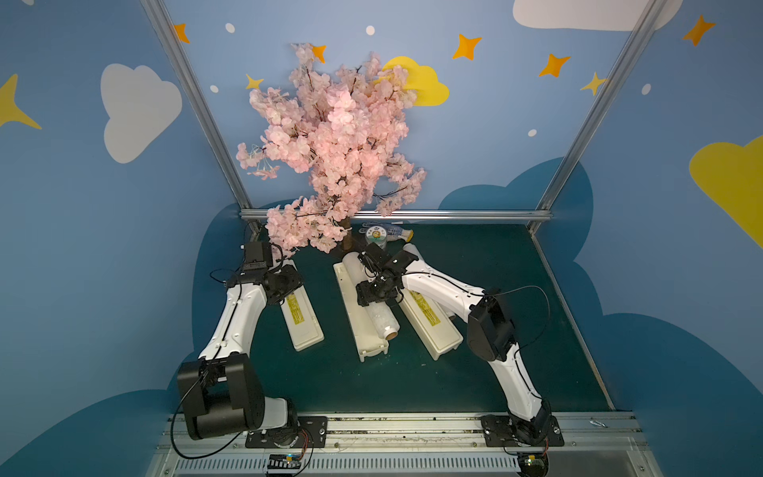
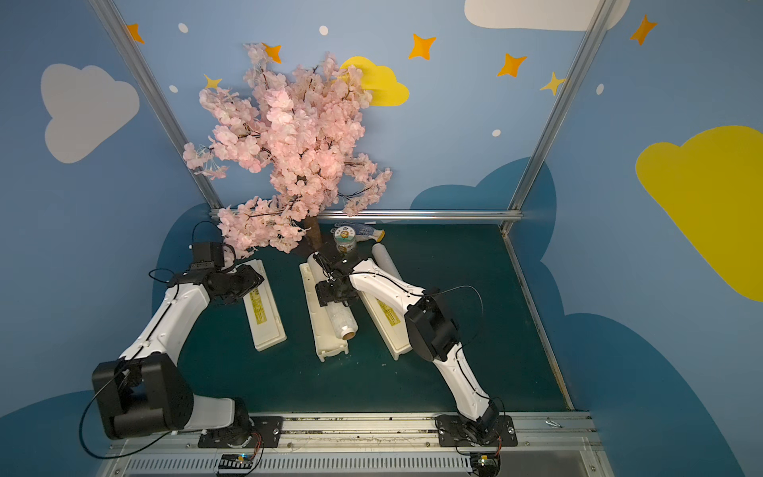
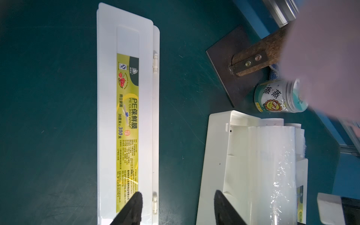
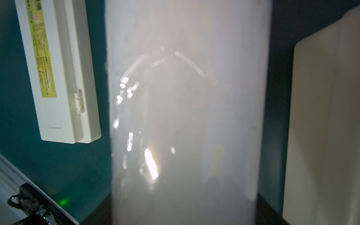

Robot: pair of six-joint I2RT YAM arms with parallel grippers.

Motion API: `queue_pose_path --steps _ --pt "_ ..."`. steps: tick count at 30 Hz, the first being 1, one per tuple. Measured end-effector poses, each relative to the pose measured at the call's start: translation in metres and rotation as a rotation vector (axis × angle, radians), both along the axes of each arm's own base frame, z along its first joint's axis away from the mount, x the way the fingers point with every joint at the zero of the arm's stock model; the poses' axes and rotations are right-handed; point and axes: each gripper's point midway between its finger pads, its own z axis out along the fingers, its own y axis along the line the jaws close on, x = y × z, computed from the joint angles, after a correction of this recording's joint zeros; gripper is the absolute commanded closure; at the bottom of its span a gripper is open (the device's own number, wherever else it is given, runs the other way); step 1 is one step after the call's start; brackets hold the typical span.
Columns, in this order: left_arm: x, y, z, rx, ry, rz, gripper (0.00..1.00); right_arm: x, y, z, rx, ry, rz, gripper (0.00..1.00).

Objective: Put plastic wrap rolls into dispensers
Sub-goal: Place the plastic wrap into the plastic wrap cutting box.

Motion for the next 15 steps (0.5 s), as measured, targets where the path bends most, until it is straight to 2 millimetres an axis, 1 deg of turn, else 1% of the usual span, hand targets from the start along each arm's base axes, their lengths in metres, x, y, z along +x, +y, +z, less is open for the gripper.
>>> queue_pose_path --steps 5,15 --pt "-0.002 -0.003 -0.005 -0.020 0.008 -0.002 0.40 -0.007 0.009 0.001 0.014 0.001 0.000 0.97" --pt "-0.002 -0.009 -0.007 -0.056 0.006 -0.006 0.40 -0.011 0.014 -0.001 0.019 0.011 -0.030 0.97"
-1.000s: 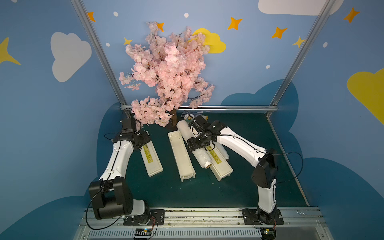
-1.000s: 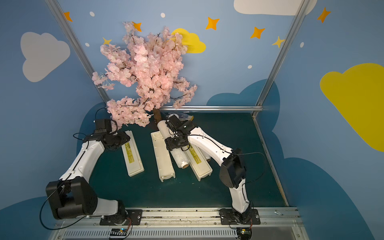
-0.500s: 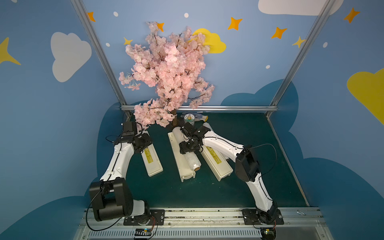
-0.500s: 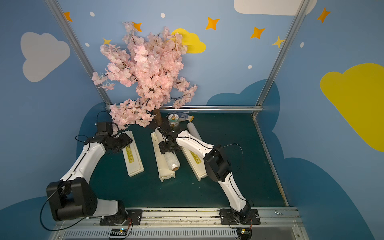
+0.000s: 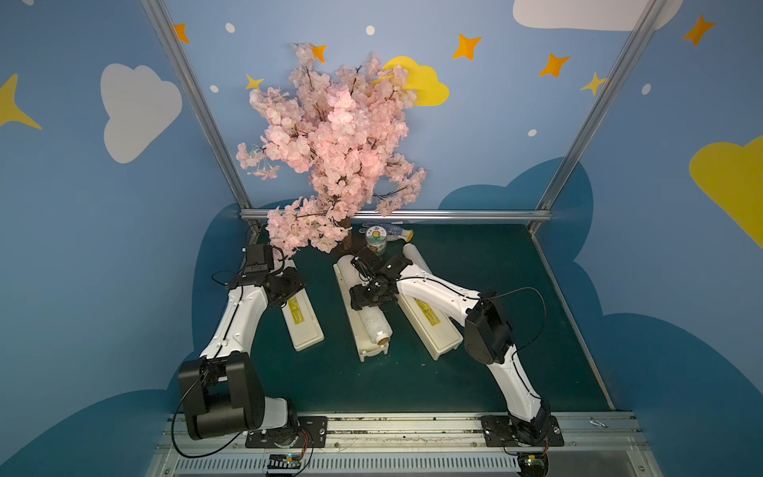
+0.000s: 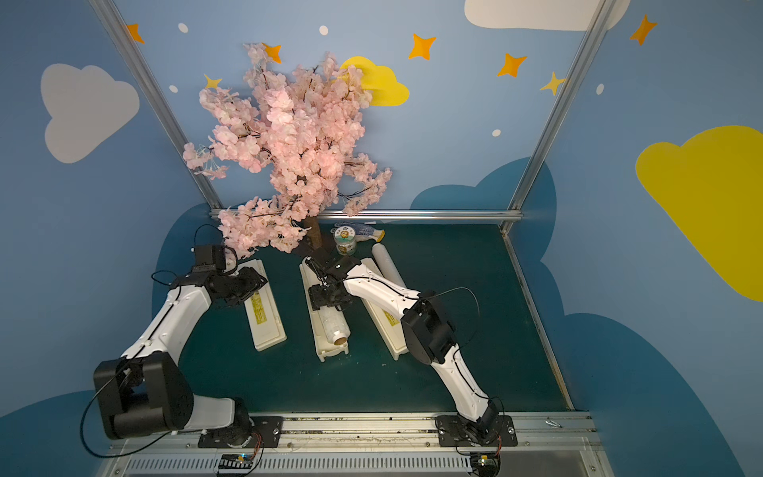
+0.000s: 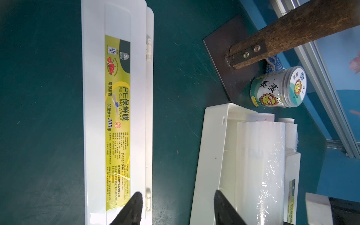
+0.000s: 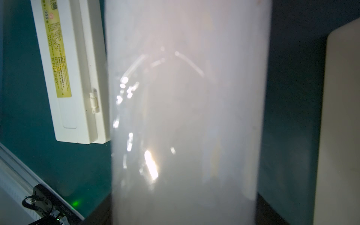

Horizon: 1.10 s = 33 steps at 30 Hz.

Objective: Put plastic wrap rolls into dispensers
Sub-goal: Place the plastic wrap into the plastic wrap cutting box.

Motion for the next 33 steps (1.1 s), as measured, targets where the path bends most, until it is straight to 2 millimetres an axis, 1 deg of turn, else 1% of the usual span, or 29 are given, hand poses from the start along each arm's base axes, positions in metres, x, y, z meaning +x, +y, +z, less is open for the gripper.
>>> queue_pose_path --steps 2,6,11,14,19,24,33 --pt "0.000 0.000 0.000 -0.003 0.001 0.003 0.40 0.002 0.001 -0.003 0.000 -0.001 -0.011 0.99" --pt "0.000 0.000 0.000 -0.008 0.003 0.008 0.40 0.005 0.003 -0.013 -0.008 -0.001 -0.029 0.98" --pt "-0.001 -0.001 -0.002 -0.011 0.007 0.011 0.40 0.004 0.005 -0.014 -0.019 -0.017 -0.037 0.98" --pt "-0.004 -0.001 -0.007 -0.015 0.020 0.013 0.40 0.002 0.007 -0.013 -0.020 -0.022 -0.043 0.97" --pt "-0.005 -0.005 -0.008 -0.040 0.023 0.012 0.40 -0.001 0.012 -0.014 -0.034 -0.034 -0.045 0.97" --pt "-0.005 -0.006 -0.007 -0.045 0.023 0.010 0.40 -0.007 0.020 -0.013 -0.054 -0.065 -0.023 0.97" --pt "-0.005 -0.006 -0.007 -0.049 0.023 0.009 0.40 -0.020 0.024 -0.014 -0.074 -0.070 0.013 0.96"
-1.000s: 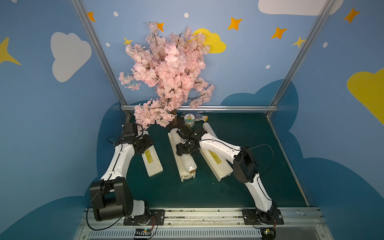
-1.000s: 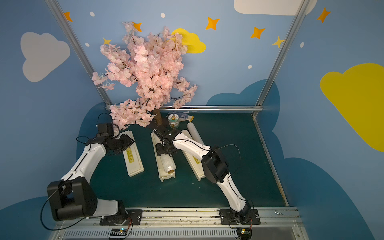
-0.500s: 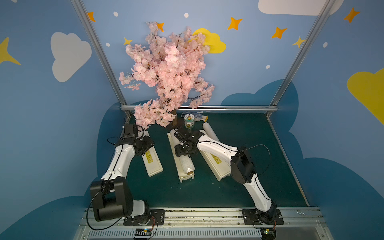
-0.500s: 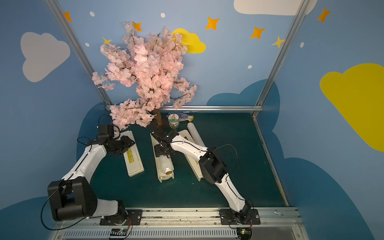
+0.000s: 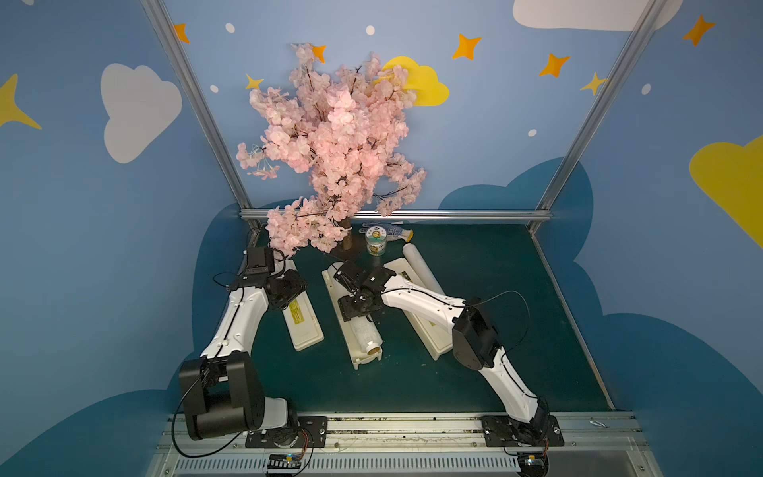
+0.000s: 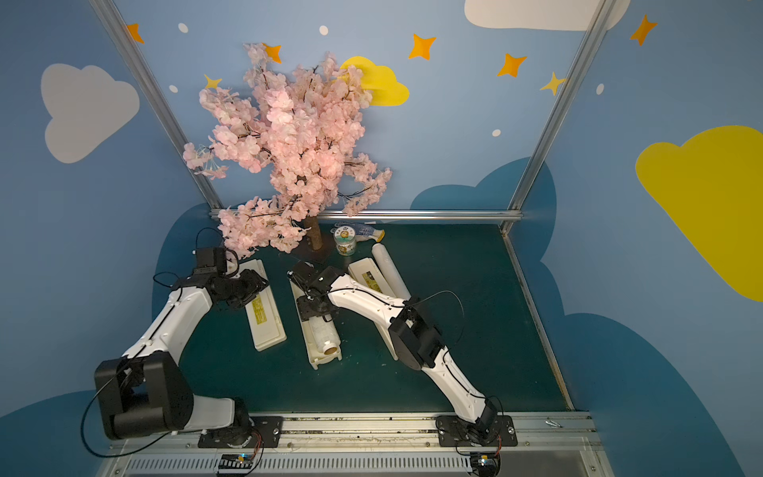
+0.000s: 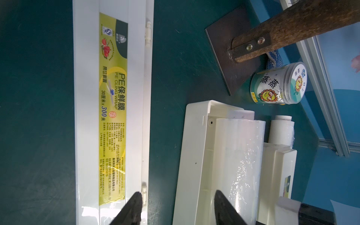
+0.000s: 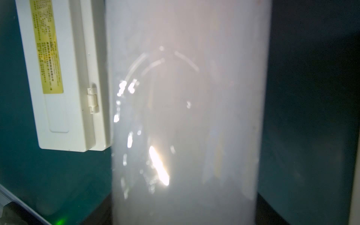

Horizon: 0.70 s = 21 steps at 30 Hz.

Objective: Put plastic wrap rolls into dispensers
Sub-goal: Place the plastic wrap into the plastic wrap cutting box.

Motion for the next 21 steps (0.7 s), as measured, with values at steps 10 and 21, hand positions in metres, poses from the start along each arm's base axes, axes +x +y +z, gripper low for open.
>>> queue_pose_path --steps 10,21 --pt "0.001 -0.002 -0.004 -0.015 0.012 -0.005 0.40 0.004 0.004 0.014 0.011 -0.033 0.006 0.96" --pt "0.001 -0.003 -0.005 -0.022 0.016 -0.005 0.40 0.002 0.009 0.016 0.043 -0.008 -0.020 0.96"
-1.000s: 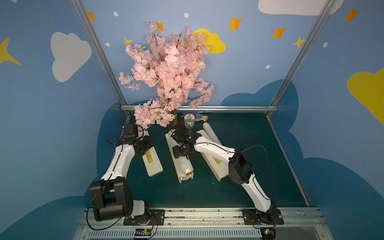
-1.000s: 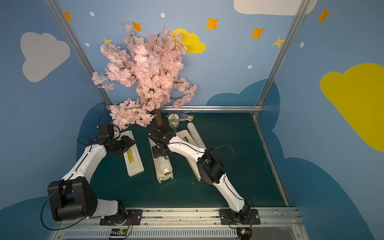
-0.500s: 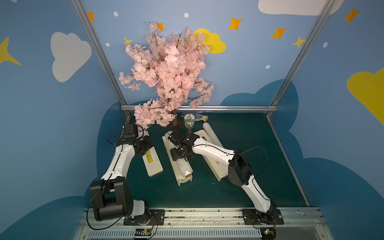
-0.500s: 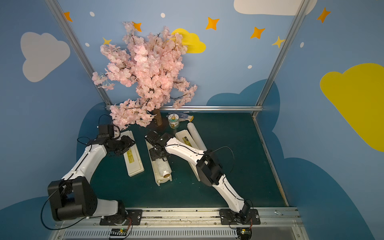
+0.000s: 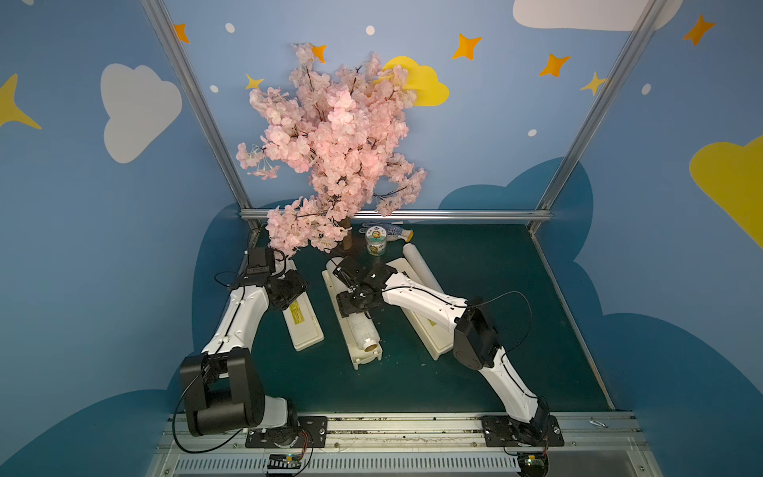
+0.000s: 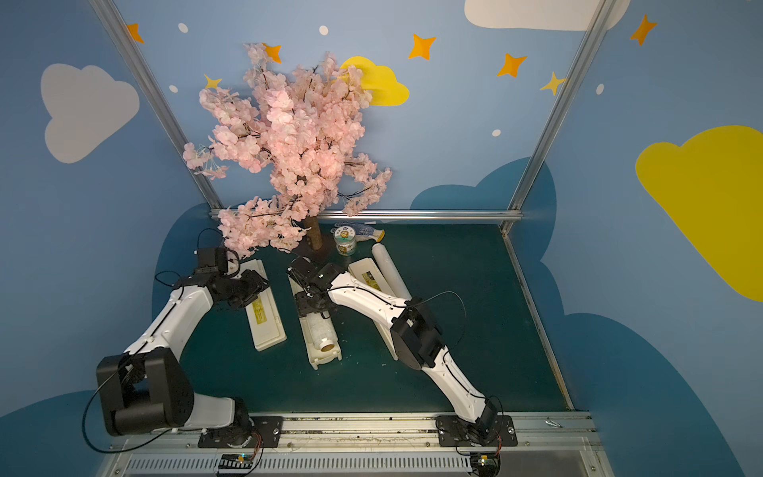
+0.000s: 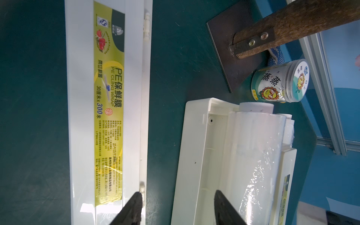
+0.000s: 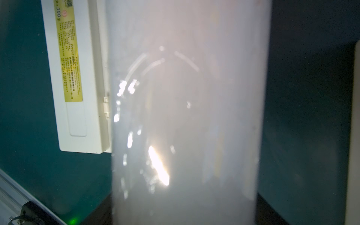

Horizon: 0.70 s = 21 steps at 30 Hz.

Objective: Put plastic wrap rolls into dispensers
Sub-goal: Place the plastic wrap into the plastic wrap cutting box.

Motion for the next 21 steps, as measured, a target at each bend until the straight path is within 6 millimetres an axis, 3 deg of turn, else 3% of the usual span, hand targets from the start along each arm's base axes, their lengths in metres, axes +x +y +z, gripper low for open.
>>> queue_pose_path --steps 13,21 --pt "0.000 0.000 -0.005 -0.007 0.015 0.002 0.40 -0.008 0.003 -0.001 0.003 0.020 -0.008 0.96" --pt "0.000 0.000 -0.007 -0.008 0.022 0.002 0.40 -0.016 0.004 -0.019 -0.032 0.043 0.000 0.96"
